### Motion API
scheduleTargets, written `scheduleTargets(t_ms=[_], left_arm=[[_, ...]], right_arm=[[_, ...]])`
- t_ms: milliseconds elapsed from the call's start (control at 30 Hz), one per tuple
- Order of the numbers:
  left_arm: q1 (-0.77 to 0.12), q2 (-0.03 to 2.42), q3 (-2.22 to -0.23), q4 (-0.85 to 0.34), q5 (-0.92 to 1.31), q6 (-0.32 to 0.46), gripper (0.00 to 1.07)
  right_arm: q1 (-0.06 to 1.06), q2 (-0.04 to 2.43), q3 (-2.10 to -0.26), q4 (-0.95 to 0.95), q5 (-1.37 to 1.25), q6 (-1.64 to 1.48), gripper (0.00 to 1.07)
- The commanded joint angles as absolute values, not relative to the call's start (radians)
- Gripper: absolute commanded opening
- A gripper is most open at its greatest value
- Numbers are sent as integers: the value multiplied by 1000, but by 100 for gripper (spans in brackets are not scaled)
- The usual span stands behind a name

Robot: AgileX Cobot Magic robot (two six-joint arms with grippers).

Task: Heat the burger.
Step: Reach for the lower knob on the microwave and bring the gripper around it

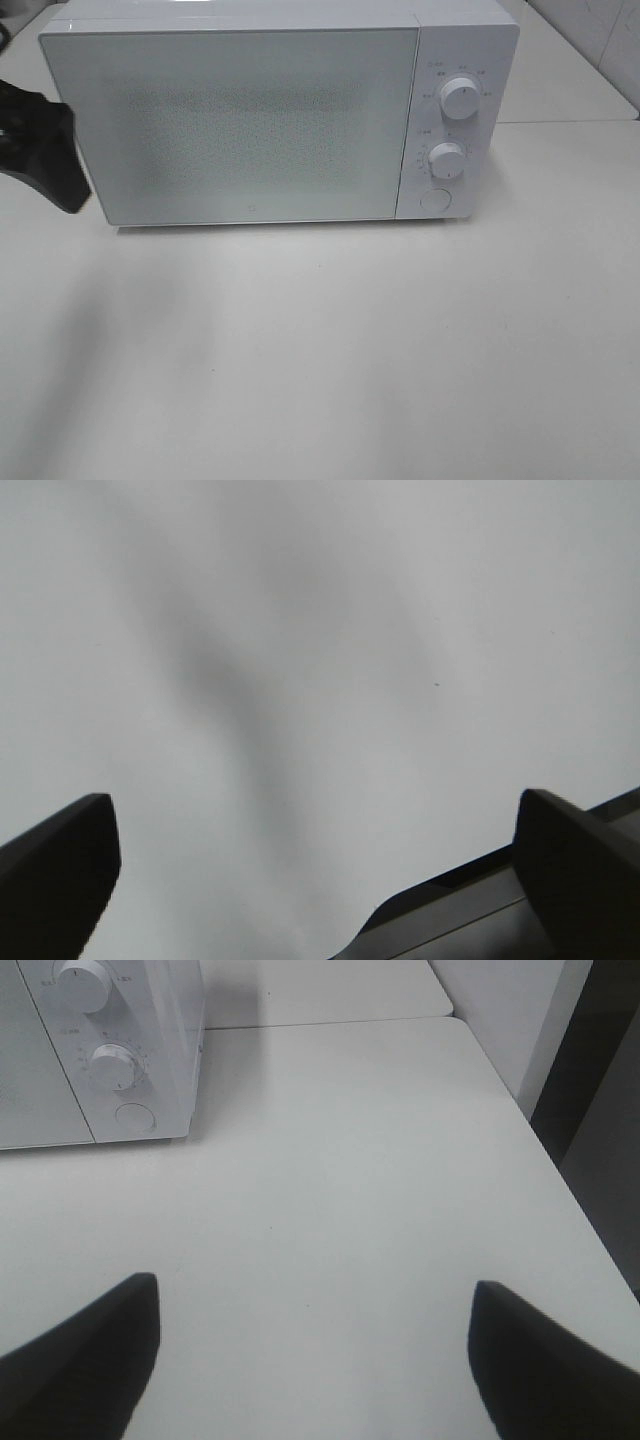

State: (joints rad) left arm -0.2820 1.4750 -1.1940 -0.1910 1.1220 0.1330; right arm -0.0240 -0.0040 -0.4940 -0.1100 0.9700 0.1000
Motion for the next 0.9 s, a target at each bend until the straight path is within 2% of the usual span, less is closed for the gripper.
scheduleTargets(t_ms=[33, 100, 133, 167, 200, 267, 333, 633, 900], left_arm=[[-156, 1406, -1200, -204, 1177, 155, 101], [-124, 1394, -1200, -204, 1190, 158, 101], [-72, 1370, -1200, -204, 1212, 158, 101], [-72, 1370, -1200, -204, 1212, 158, 101], [-22, 1338, -1187, -212, 1217, 158, 101], [-1, 1316, -1170, -219, 1206, 158, 101], [41, 1246, -1081, -228, 1166, 158, 101], [50, 958, -731, -219, 1039, 155, 100], [50, 737, -566, -217, 994, 153, 100]], right_arm=[[-31, -39, -493, -112, 963, 97, 76], [-31, -39, -493, -112, 963, 97, 76], [-31, -39, -493, -112, 963, 97, 76], [-31, -39, -493, -112, 963, 97, 76], [-31, -39, -493, -112, 963, 97, 76], [-31, -39, -493, -112, 963, 97, 76], [-31, -39, -493, -112, 963, 98, 76], [-31, -39, -493, -112, 963, 98, 76], [-31, -39, -493, -112, 963, 98, 76]])
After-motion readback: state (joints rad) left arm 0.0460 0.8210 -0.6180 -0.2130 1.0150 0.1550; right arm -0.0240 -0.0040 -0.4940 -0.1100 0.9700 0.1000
